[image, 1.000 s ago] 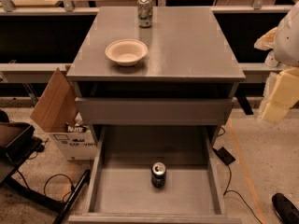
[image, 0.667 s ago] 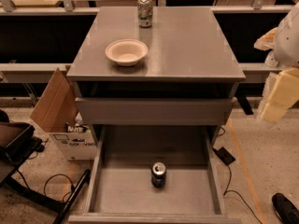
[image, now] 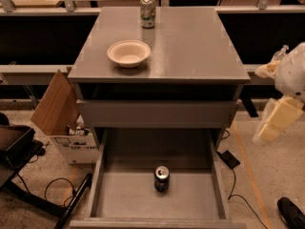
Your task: Pick pepsi can from middle drawer and place on counter
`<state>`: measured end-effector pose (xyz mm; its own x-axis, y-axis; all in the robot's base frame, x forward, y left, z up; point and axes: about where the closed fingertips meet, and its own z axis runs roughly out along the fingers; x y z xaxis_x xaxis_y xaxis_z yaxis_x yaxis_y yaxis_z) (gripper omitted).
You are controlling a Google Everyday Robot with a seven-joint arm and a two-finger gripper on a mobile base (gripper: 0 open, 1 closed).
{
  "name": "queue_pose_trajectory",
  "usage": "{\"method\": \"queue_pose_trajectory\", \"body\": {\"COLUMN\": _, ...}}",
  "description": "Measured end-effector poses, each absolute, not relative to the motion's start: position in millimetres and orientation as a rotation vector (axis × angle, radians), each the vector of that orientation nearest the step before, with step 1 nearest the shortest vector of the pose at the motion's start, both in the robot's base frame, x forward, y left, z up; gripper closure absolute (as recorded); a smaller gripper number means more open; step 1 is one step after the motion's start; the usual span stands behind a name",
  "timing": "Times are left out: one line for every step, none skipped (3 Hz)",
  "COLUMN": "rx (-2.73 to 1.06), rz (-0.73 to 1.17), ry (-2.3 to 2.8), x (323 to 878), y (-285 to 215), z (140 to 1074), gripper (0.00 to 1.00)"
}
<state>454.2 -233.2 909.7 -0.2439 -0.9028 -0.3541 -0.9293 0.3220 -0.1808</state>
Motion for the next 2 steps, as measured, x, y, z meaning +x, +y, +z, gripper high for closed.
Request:
{"method": "queue_pose_trajectory", "body": {"rx": -1.533, "rz": 0.297, "ry": 2.056, "x": 471, "y": -239, "z": 849, "gripper": 0.0}}
{"method": "queue_pose_trajectory", "body": {"rx": -1.467, "rz": 0.496, "ry": 1.867, "x": 472, "y": -240, "z": 797, "gripper": 0.0}}
